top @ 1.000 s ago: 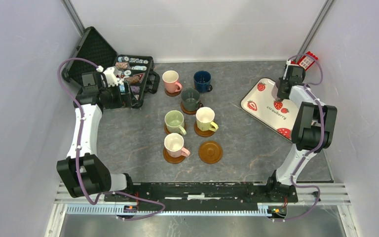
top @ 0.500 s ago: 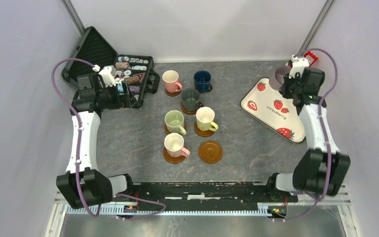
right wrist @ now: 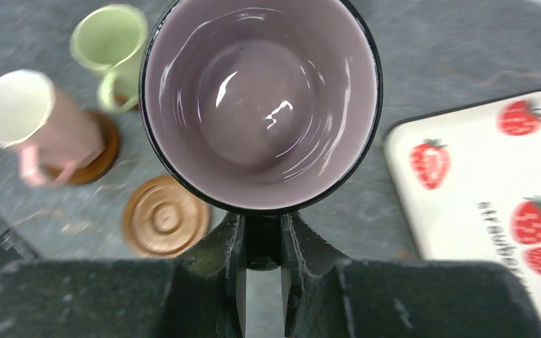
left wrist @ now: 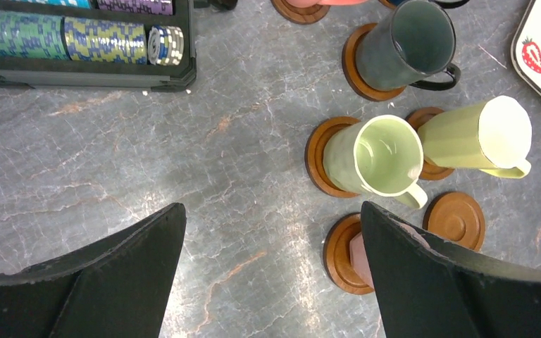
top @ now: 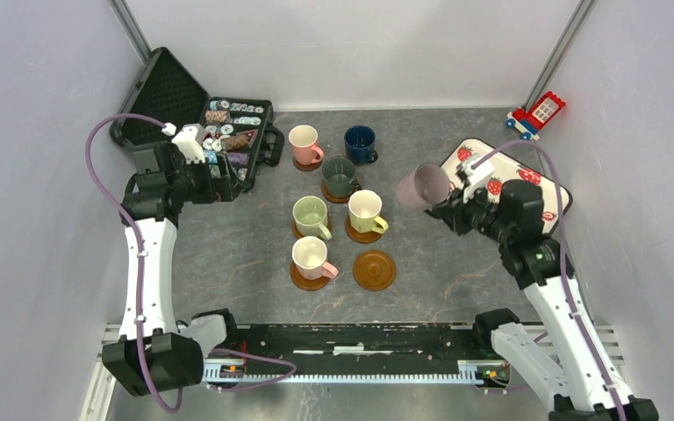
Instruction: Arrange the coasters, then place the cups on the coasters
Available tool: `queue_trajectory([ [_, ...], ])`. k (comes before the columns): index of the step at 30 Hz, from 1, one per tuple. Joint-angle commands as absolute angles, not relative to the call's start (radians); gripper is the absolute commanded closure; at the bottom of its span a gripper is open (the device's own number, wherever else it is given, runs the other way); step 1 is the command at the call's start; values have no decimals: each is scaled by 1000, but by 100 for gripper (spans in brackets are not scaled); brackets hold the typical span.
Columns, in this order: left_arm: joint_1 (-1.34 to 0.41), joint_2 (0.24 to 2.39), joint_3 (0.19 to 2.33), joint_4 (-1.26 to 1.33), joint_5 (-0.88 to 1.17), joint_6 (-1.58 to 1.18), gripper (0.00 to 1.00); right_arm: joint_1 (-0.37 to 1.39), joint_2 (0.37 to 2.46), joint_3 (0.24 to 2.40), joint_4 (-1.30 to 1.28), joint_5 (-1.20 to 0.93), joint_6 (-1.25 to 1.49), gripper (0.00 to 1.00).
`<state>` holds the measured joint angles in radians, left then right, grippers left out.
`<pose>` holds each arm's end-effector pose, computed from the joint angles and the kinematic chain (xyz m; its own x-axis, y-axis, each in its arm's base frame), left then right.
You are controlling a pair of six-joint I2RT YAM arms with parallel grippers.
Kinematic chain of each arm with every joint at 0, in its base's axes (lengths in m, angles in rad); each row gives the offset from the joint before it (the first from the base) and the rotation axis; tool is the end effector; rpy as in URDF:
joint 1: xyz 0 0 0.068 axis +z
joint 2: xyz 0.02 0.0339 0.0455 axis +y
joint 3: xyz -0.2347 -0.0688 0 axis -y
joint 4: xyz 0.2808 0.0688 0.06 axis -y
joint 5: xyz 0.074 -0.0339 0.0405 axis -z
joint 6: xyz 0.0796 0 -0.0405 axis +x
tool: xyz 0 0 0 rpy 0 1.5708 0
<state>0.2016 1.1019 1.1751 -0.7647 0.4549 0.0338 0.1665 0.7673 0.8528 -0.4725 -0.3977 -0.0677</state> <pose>0.3026 0.0261 0.3105 -0.6193 -0.0956 -0.7793 0.1727 0.9517 -0.2540 0.2535 0.0739 0.3046 -0.3371 -0.1199 -0.9338 -0.5305 0.8436 0.0832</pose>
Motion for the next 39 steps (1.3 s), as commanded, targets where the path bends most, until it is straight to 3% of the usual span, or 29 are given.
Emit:
queue_trajectory([
  [1,207,1049,1156,-784,491,23,0,308,693,807,-474,-346,-2,100],
  [12,207,989,1117,-817,475,54,0,656,709,734,-484,-305,-50,100],
  [22,207,979,1108,-818,452,65,0,909,862,654,-405,41,-6,100],
  [33,207,981,1076,-807,432,77,0,978,930,590,-326,190,73,100],
  [39,206,998,1075,-798,434,78,0,991,945,567,-294,149,100,100],
])
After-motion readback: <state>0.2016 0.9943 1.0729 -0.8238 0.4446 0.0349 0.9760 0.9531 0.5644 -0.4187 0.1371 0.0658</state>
